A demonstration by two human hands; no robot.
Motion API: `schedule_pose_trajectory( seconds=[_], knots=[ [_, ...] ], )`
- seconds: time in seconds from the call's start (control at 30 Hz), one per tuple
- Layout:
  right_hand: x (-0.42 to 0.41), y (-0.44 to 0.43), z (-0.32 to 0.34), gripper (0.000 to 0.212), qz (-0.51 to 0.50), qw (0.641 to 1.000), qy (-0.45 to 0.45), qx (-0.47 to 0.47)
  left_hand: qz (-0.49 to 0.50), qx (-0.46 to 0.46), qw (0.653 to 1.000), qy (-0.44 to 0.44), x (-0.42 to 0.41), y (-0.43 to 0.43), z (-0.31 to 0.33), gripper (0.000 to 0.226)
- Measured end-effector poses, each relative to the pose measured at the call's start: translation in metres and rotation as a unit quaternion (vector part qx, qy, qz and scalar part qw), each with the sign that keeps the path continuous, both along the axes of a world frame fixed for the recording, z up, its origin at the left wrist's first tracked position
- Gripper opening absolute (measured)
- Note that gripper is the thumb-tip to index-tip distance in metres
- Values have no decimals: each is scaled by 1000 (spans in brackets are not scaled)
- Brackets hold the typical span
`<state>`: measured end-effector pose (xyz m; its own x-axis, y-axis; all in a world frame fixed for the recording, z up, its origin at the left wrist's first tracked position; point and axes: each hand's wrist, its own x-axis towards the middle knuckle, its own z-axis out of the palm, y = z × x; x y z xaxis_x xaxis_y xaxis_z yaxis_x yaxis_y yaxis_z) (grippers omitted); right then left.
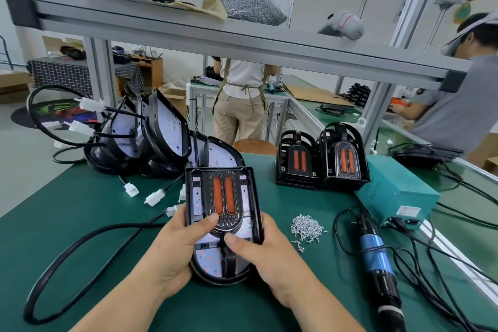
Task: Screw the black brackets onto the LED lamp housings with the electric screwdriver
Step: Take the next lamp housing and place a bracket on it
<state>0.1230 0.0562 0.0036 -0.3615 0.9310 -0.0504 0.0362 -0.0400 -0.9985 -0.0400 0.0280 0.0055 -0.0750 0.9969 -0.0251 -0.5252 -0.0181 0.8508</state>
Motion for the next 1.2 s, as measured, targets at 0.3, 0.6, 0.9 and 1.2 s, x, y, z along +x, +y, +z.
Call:
schedule_pose_trajectory(
  seconds=[0.3,0.6,0.9,1.2],
  knots=[
    [0,-1,-4,60,-9,1000,8,-10,-12,-30,999,22,0,3,1,56],
    [8,1,9,34,-38,998,26,-31,-120,-82,988,55,-3,-4,6,52],
    [7,-9,13,43,35,999,31,28,-77,-192,978,-26,-19,4,15,75],
    [1,-9,6,35,-10,998,-66,4,140,-98,972,-163,-50,11,25,21]
  ],
)
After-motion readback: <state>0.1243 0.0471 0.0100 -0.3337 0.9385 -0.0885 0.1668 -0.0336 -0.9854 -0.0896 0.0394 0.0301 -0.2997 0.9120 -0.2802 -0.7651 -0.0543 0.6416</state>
